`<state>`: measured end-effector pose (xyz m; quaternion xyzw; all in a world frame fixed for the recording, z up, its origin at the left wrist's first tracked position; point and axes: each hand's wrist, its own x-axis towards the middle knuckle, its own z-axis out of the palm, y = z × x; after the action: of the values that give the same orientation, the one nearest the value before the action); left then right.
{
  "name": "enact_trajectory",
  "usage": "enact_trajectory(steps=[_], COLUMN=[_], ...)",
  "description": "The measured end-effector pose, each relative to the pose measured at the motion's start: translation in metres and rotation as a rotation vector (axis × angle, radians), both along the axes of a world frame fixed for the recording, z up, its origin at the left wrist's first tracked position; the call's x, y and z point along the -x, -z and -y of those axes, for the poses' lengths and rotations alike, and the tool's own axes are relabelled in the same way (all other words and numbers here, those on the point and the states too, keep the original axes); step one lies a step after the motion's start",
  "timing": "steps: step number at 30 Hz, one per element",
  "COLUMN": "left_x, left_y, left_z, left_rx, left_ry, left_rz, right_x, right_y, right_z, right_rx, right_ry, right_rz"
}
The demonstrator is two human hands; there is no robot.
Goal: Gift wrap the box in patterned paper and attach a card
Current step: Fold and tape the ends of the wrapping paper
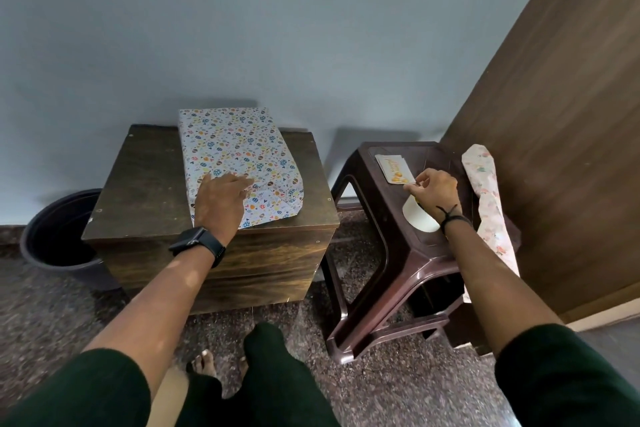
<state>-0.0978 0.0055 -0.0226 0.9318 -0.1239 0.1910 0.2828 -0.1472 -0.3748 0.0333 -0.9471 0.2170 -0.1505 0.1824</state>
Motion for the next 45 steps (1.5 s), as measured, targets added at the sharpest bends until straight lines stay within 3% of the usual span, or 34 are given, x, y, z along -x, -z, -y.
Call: enact_trajectory(steps=[7,12,34,40,45], left_x=[0.0,0.0,0.0,0.0,0.001], left_y=[0.004,0.006,0.007,0.007,0.004], left_z=[0.001,0.0,0.001,0.0,0.001], left_rx=[0.031,0.043,0.04,0.031,0.027], left_ry=[-0.004,0.002,0.0,0.004,0.008], left_rz=[0.045,0.073,0.072,0.06,0.05], right_x=[-0.013,-0.013,-0.005,-0.007,-0.005], right_y=[0.012,0.023,0.032,0.022,0.018], right_z=[-0.011,-0.014,-0.011,-0.025,-0.067], right_rx=[0.031,-0.037,-0.037,-0.081,-0.077], right_ry=[0.137,0.2,0.117,0.103,-0.031], right_rz=[-0.012,0.166,0.258,0.495,0.657])
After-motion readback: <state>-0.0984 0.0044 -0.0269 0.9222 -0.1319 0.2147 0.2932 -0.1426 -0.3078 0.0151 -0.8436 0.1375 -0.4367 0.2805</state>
